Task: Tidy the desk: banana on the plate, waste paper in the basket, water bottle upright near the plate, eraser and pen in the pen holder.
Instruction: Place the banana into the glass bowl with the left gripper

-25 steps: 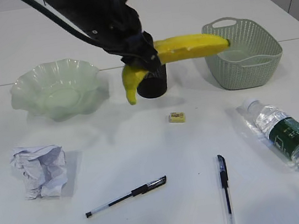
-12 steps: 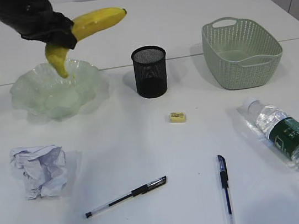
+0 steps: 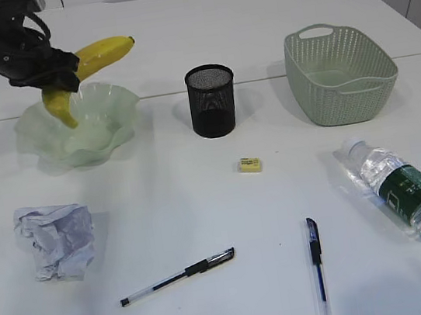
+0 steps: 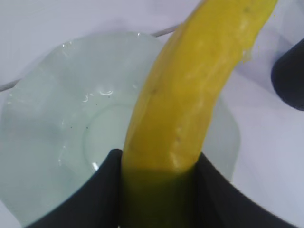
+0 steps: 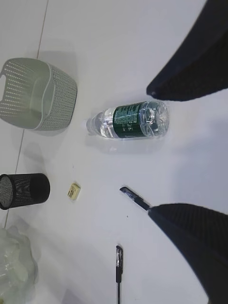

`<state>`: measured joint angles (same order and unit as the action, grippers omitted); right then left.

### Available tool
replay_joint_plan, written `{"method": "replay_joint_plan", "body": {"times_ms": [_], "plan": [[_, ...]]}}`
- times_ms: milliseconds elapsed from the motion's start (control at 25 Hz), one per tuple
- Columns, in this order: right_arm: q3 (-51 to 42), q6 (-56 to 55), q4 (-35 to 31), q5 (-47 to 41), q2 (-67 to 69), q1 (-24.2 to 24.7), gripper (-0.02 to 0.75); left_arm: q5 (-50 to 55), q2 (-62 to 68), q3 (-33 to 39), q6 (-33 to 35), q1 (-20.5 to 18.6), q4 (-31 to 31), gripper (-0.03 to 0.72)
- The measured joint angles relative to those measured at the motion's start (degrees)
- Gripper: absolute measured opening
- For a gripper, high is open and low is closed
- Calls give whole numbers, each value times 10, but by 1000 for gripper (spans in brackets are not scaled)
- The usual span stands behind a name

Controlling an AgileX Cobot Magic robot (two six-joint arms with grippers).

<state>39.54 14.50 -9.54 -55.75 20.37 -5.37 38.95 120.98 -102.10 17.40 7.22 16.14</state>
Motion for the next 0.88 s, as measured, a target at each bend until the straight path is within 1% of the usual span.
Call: {"method": "replay_joint_plan", "body": {"times_ms": [520,880], "plan": [[0,1,0,0,0,0,502,-42,72,0,-4,-15,0,254],[0,1,0,0,0,0,501,-46,74,0,-4,-24,0,254]]}}
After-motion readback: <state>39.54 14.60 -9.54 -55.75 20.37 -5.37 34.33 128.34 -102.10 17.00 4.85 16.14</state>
